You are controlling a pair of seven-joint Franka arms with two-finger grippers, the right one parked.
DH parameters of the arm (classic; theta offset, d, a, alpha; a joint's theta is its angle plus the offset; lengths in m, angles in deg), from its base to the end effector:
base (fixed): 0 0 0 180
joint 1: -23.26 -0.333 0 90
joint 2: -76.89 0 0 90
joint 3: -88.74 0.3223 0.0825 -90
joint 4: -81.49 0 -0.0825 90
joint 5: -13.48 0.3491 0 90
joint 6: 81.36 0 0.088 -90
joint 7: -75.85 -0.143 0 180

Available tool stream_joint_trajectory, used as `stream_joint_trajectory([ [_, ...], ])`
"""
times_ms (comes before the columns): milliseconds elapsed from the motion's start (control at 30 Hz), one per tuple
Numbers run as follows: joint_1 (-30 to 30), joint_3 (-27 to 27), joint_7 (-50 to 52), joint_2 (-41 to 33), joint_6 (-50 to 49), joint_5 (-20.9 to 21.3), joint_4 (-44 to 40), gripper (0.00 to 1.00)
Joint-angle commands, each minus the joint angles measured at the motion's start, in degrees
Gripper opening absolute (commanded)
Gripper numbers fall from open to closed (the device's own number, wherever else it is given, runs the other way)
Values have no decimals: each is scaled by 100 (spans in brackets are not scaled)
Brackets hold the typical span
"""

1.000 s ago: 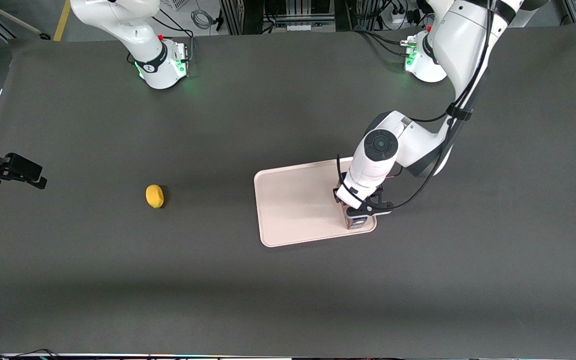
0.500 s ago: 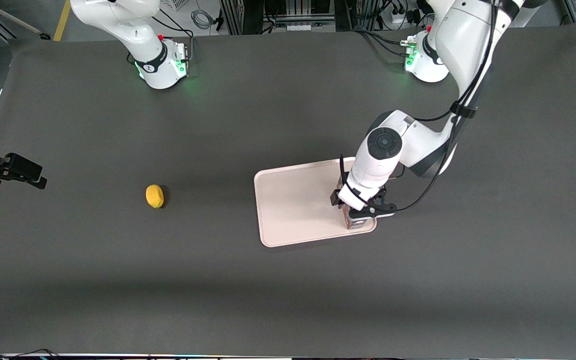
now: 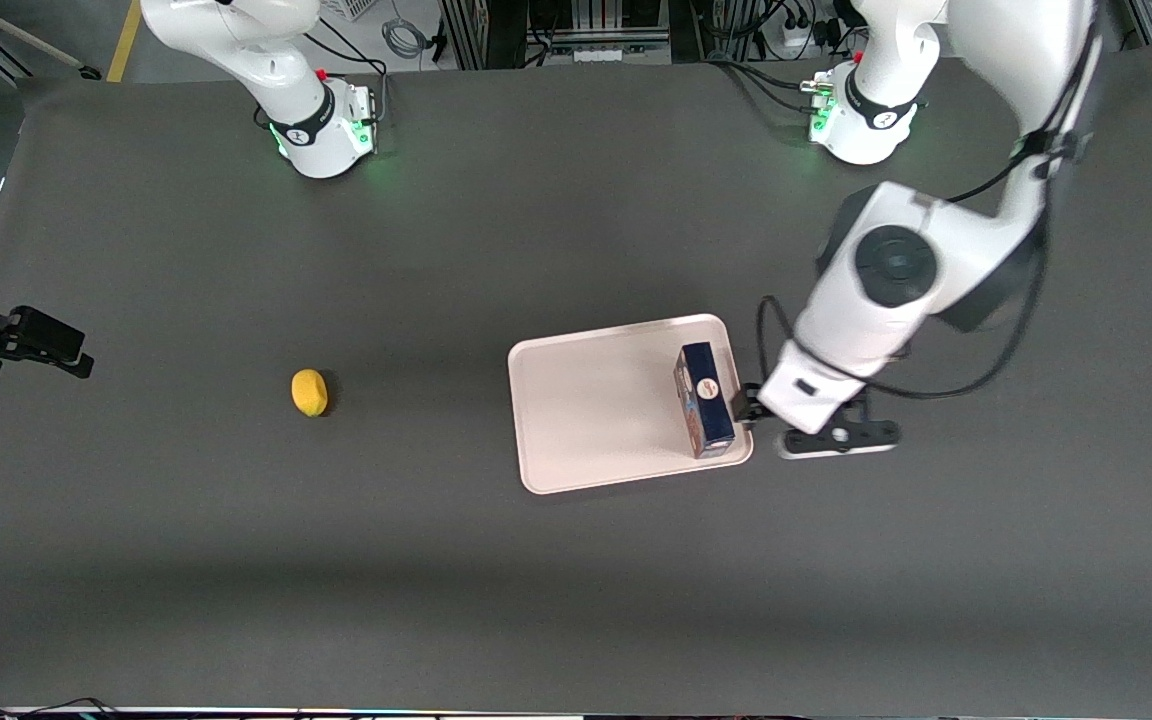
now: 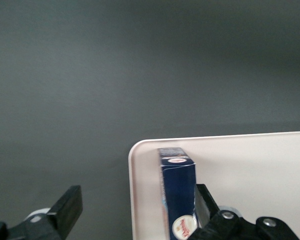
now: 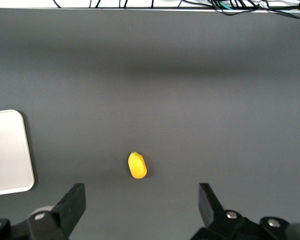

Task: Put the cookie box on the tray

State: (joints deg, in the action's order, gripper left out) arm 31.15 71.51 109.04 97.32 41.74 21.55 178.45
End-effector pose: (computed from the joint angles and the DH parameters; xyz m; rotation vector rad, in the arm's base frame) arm 0.5900 -0.2458 0.3940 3.0934 0.1465 0.1740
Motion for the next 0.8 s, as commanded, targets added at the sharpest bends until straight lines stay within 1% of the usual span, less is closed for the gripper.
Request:
stream_joint_trajectory([
  [0, -174, 395, -1172, -469, -743, -394, -212, 100],
  [133, -367, 677, -1840, -829, -1182, -376, -177, 100],
  [300, -666, 879, -2474, -1277, -1665, -350, -142, 100],
  [400, -868, 923, -2702, -1541, -1973, -341, -89, 100],
  [467, -1009, 923, -2922, -1734, -2009, -359, 7, 100],
  [633, -1220, 950, -3099, -2139, -2044, -376, 192, 100],
  [767, -1194, 1151, -3116, -2297, -2246, -376, 192, 100],
])
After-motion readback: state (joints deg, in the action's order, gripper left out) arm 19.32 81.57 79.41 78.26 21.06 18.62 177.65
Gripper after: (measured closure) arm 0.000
